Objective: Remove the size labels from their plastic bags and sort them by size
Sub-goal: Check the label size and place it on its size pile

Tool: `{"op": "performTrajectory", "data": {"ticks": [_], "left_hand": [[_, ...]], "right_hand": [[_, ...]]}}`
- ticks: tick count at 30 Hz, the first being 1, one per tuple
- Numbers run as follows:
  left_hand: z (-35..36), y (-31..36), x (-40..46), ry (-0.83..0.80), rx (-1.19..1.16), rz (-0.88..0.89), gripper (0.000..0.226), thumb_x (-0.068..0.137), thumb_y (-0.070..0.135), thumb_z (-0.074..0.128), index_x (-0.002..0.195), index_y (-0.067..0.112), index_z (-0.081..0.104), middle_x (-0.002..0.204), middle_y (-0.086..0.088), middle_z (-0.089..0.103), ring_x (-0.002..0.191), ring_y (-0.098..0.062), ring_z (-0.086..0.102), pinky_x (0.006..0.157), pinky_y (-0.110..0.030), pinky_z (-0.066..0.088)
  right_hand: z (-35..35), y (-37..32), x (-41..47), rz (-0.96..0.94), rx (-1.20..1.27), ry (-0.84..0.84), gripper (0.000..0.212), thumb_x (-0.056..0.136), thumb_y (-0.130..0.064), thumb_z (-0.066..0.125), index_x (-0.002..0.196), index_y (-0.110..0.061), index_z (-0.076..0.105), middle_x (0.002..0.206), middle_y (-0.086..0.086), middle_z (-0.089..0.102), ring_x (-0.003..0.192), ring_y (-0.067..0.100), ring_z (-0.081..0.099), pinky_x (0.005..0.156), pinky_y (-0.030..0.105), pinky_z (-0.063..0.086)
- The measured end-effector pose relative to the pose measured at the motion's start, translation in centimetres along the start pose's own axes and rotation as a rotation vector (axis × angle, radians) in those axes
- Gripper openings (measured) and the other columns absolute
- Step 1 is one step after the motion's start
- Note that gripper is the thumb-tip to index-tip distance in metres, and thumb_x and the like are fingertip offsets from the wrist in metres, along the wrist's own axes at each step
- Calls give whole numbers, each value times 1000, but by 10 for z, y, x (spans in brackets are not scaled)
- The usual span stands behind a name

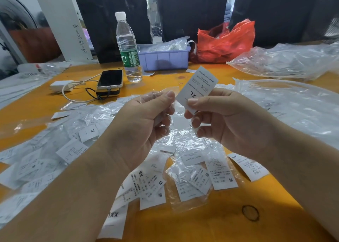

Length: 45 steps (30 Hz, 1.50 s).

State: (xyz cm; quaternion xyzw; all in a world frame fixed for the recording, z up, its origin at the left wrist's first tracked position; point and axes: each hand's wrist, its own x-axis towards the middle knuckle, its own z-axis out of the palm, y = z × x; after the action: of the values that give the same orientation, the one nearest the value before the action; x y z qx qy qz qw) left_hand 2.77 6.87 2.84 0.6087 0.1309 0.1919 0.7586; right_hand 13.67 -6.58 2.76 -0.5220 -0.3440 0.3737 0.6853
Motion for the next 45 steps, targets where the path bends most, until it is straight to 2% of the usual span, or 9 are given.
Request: {"op": "performTrajectory", "data": {"ticks": [4, 8, 14, 21, 26, 30, 37, 40, 45], "left_hand": [[0, 0, 0, -3, 9, 1, 20, 71, 29, 67, 82, 15, 61, 61, 1, 57, 50, -9, 47, 45, -20, 41], [1, -1, 0, 5, 27, 12, 18, 72, 28, 67, 83, 14, 63, 62, 1, 59, 50, -9, 49, 46, -21, 43], [1, -3, -1, 10, 78, 45, 13, 67, 25, 69, 77, 17, 73, 68, -1, 67, 54, -10, 57, 47, -21, 49], [1, -3, -3, 0, 183, 102, 24, 67, 28, 72, 87, 14, 70, 74, 0, 69, 59, -8, 59, 50, -21, 51], [0, -2, -3, 16, 203, 129, 7, 68, 27, 71, 72, 24, 74, 73, 1, 69, 60, -9, 59, 51, -20, 49], [0, -1, -4, -4, 208, 118, 5, 67, 28, 71, 69, 26, 74, 73, 2, 69, 61, -9, 59, 51, -20, 49], [2, -2, -3, -3, 108, 53, 10, 63, 23, 73, 74, 22, 73, 79, 2, 68, 62, -10, 57, 51, -21, 49], [2, -3, -3, 10, 124, 46, 24, 62, 24, 73, 85, 18, 69, 80, 0, 68, 61, -10, 58, 52, -21, 49], [1, -3, -2, 28, 123, 51, 23, 61, 24, 74, 82, 19, 70, 79, 0, 69, 60, -10, 59, 52, -20, 50]], "right_hand": [[1, 1, -1, -13, -52, 26, 22, 70, -12, 76, 90, -9, 69, 69, 5, 64, 56, 13, 56, 50, 23, 48], [1, 1, -1, -34, -59, 67, 5, 83, -9, 66, 88, -9, 68, 65, 4, 64, 54, 12, 55, 49, 22, 47], [1, 2, -2, -65, -133, 113, 7, 85, -4, 66, 90, -7, 69, 64, 4, 66, 52, 10, 53, 47, 20, 45], [2, 4, -3, -143, -250, 167, 9, 88, -6, 66, 96, -4, 69, 62, 2, 64, 50, 8, 50, 46, 20, 42], [1, 2, -3, -117, -191, 153, 10, 89, -15, 65, 91, -6, 70, 61, 2, 62, 50, 9, 49, 44, 19, 41], [0, 0, -2, -113, -179, 180, 12, 89, -15, 66, 93, -6, 72, 60, 1, 60, 49, 9, 46, 44, 19, 39], [3, 7, -2, -126, -159, 224, 10, 89, -14, 66, 91, -7, 71, 62, 2, 66, 49, 8, 49, 44, 20, 42], [4, 8, -2, -80, -121, 205, 9, 89, -14, 66, 91, -6, 71, 63, 3, 65, 49, 8, 50, 44, 20, 42], [3, 3, -2, -35, -102, 148, 15, 90, -17, 64, 96, -5, 69, 65, 3, 64, 50, 10, 49, 44, 20, 41]]}}
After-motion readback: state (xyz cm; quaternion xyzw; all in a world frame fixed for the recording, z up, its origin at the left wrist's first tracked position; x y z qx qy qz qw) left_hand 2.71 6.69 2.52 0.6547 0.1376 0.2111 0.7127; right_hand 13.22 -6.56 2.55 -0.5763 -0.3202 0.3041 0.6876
